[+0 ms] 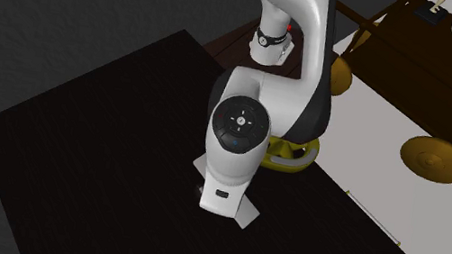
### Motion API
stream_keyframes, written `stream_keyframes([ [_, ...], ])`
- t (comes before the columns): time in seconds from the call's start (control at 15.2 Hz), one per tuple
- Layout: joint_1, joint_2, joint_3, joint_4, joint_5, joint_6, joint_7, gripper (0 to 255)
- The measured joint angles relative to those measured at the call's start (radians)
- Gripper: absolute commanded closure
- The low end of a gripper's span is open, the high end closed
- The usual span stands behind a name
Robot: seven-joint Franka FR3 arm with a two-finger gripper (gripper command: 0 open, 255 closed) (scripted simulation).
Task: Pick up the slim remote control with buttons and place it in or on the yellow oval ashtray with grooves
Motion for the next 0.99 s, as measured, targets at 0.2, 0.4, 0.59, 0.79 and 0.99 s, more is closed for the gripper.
stream_keyframes([
  [0.2,0.002,0.020,-0.001,-0.013,-0.003,0.033,0.002,0],
  [0.4,0.001,0.019,-0.001,-0.020,-0.003,0.040,0.001,0],
  [0.59,0.001,0.020,-0.001,-0.021,-0.003,0.041,0.001,0],
  [0.79,0.001,0.019,-0.001,-0.020,-0.003,0.041,0.001,255],
  [0.99,0.001,0.019,-0.001,-0.021,-0.003,0.041,0.001,255],
])
